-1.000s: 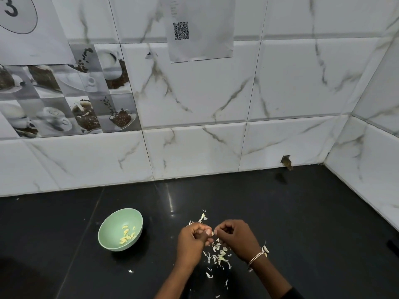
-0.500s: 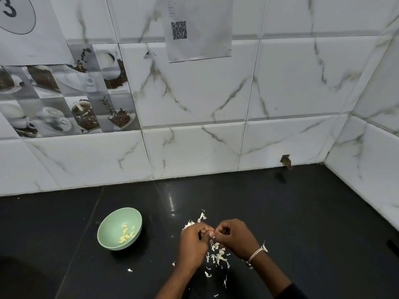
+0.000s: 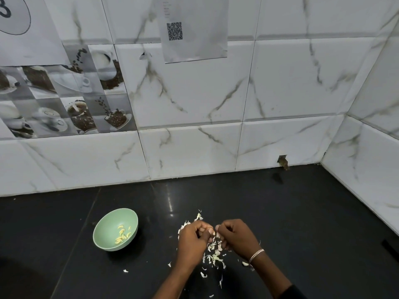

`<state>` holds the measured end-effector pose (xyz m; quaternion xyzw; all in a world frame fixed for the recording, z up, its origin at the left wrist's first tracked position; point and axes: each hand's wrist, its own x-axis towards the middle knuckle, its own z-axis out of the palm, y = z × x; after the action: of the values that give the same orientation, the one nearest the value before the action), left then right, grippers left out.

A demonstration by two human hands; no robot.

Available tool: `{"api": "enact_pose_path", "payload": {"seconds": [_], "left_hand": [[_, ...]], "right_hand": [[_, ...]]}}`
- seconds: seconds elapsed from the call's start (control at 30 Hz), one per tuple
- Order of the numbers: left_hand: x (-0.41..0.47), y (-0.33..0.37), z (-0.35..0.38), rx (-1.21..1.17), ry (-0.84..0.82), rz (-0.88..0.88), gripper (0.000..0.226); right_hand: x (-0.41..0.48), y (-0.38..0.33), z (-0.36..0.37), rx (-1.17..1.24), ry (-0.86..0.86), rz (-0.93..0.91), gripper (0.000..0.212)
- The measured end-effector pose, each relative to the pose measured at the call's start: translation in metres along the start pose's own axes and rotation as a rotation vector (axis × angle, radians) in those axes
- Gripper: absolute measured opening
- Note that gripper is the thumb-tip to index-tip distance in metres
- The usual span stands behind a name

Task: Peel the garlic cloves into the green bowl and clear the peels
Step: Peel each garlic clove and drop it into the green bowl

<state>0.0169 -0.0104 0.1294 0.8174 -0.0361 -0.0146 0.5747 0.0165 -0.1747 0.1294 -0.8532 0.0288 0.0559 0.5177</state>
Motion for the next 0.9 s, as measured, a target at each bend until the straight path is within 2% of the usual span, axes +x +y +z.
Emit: {"api": "enact_pose_path", "payload": {"seconds": [0.1,0.23,0.33,0.5,0.77,0.9], "left_hand": [[-0.002,0.0,0.002,-0.017,0.016,-0.022,0.018],[-0.002,-0.003,0.0,-0.025,0.029,-0.026,0.016],[-0.001,-0.007,-0.003,-0.029,0.029,-0.026,0.015],[0.001,-0.006,-0.006,-0.025,0.022,-0.024,0.017],[0.003,-0.006,-0.004,0.139,-0.005,0.077,0.019],[0.002,-0.006,-0.002,0.14,-0.009,0.081,0.02]], "right_hand": [[0.002,0.008,-0.004,-0.1,0.089,-0.008,0.016],[0.002,0.007,-0.004,0.033,0.023,0.017,0.007],[0.002,0.006,-0.001,0.051,0.044,0.015,0.025],[0.003,-0.001,0.003,0.055,-0.064,-0.009,0.01],[0.008,-0.007,0.003,-0.054,-0.097,-0.027,0.019],[0.012,-0.002,0.002,-0.073,-0.095,-0.033,0.024]]}}
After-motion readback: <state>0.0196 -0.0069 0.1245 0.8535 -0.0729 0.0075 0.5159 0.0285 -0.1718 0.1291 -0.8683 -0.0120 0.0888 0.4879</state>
